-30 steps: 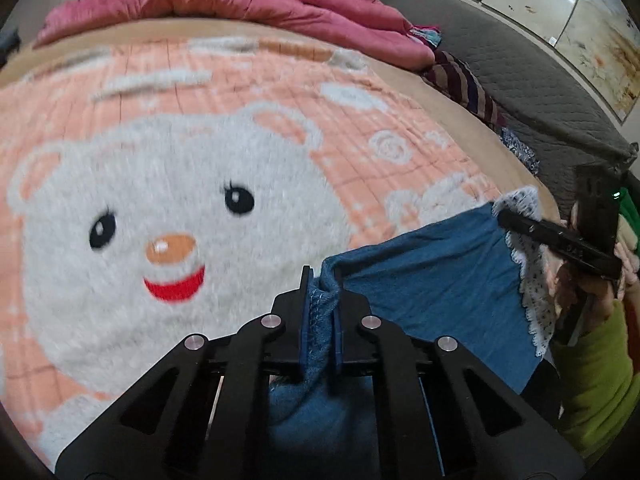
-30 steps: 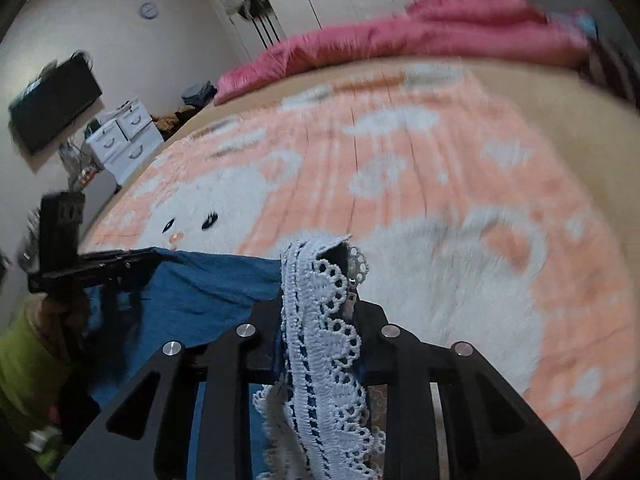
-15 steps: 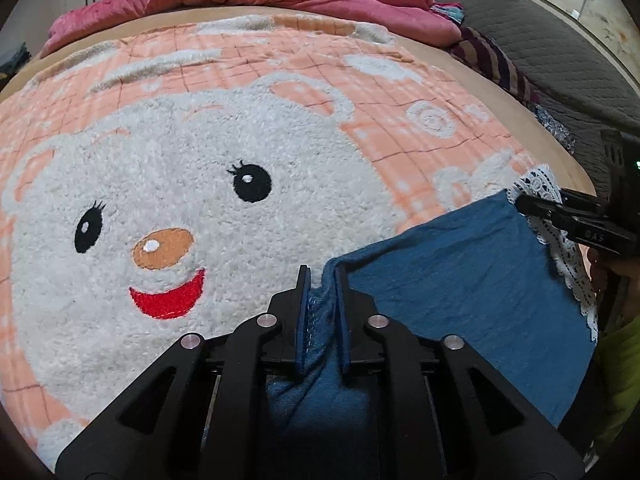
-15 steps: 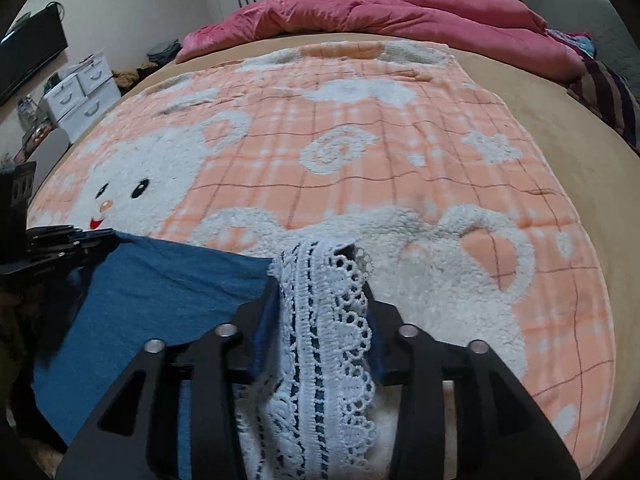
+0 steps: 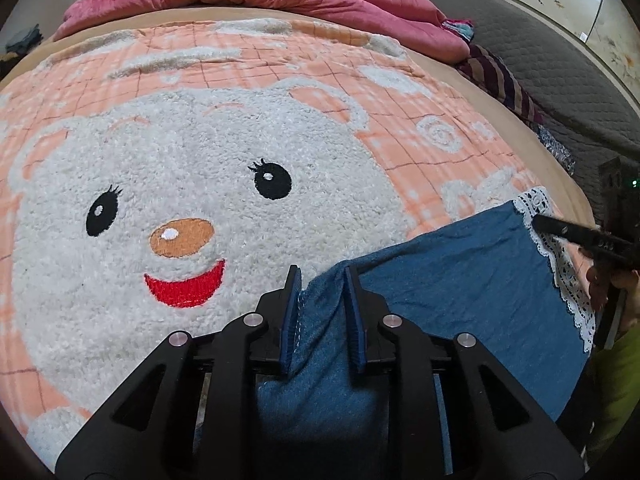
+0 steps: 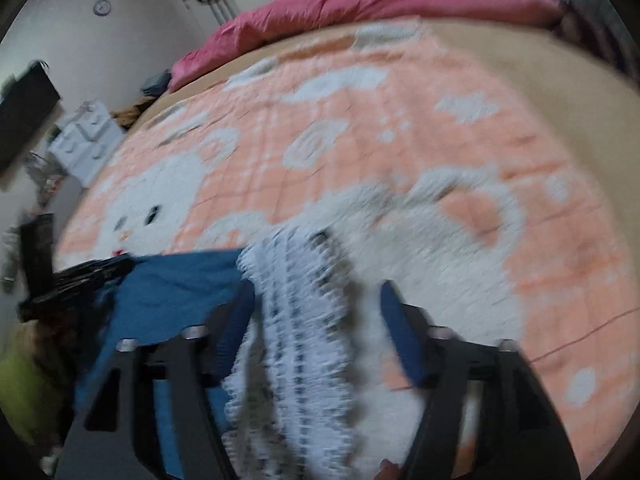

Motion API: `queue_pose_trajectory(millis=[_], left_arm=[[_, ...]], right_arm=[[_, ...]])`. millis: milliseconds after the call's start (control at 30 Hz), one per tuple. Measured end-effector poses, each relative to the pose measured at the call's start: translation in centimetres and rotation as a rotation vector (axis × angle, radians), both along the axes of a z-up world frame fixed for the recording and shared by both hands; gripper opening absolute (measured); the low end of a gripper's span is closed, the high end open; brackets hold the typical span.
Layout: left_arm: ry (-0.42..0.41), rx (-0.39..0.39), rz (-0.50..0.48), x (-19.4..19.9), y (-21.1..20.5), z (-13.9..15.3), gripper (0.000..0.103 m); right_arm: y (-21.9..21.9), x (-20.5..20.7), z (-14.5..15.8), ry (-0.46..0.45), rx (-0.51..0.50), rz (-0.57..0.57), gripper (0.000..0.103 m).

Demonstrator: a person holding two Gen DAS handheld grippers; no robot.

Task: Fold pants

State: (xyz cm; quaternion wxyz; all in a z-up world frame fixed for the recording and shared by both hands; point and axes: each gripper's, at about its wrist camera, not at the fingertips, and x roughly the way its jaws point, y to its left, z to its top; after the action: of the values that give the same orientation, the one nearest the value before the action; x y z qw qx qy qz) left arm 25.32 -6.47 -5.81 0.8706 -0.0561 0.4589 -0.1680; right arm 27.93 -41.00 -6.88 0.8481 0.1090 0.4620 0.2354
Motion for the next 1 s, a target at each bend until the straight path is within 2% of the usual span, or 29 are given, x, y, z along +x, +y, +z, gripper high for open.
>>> queue_pose_trajectory(millis=[67, 100, 167, 267, 333, 367, 400, 433, 533, 633, 667, 767, 800, 900, 1000], left_arm=[[0.000, 0.001, -0.002, 0.0, 0.0, 0.0, 0.016], [0.000, 0.003, -0.002, -0.1, 0.0, 0.0, 0.016], [-0.002, 0.006, -0.005, -0.2, -0.1, 0.1, 0.016], [-0.002, 0.011, -0.009, -0.2, -0.2, 0.0, 0.016], [-0.001, 0.015, -0.009, -0.1, -0.3, 0.0, 0.017], [-0.002, 0.015, -0.008, -0.2, -0.3, 0.0, 0.017], [-0.001, 0.014, -0.007, -0.2, -0.3, 0.0, 0.017], [0.000, 0.012, -0.006, -0.2, -0.3, 0.0, 0.017], [0.002, 0.009, -0.002, -0.2, -0.2, 0.0, 0.017], [-0.007, 0.005, 0.004, -0.3, -0.1, 0.3, 0.020], [-0.015, -0.004, 0.009, -0.5, 0.1, 0.5, 0.023], [-0.031, -0.034, 0.017, -1.3, 0.6, 1.7, 0.029], [-0.045, -0.033, 0.016, -1.8, 0.8, 2.2, 0.033], [-0.076, -0.010, 0.011, -4.0, 0.9, 3.5, 0.037], [-0.084, -0.016, -0.012, -7.0, 0.9, 4.1, 0.046]], right_arm=[[1.0, -0.7, 0.6, -0.043, -0.024, 0.016, 0.022], [1.9, -1.6, 1.5, -0.098, -0.078, 0.010, 0.022], [4.3, -4.0, 3.2, -0.265, -0.268, 0.030, 0.022], [7.4, -6.0, 3.7, -0.407, -0.540, 0.023, 0.023], [8.3, -6.0, 3.1, -0.441, -0.675, -0.012, 0.029], [8.5, -5.5, 2.4, -0.435, -0.754, -0.041, 0.043], [8.2, -5.0, 2.0, -0.424, -0.776, -0.051, 0.046], [7.4, -4.3, 1.5, -0.384, -0.748, -0.057, 0.046], [4.1, -2.9, 1.5, -0.275, -0.549, -0.119, 0.050], [2.5, -3.9, 2.6, -0.286, -0.464, -0.146, 0.052], [2.0, -4.6, 3.4, -0.293, -0.406, -0.146, 0.053], [0.8, -6.7, 4.6, -0.280, -0.302, -0.148, 0.060], [1.3, -7.2, 4.9, -0.282, -0.282, -0.131, 0.061], [1.8, -10.0, 5.5, -0.283, -0.236, -0.076, 0.067], [1.8, -12.6, 5.3, -0.266, -0.216, -0.087, 0.068]])
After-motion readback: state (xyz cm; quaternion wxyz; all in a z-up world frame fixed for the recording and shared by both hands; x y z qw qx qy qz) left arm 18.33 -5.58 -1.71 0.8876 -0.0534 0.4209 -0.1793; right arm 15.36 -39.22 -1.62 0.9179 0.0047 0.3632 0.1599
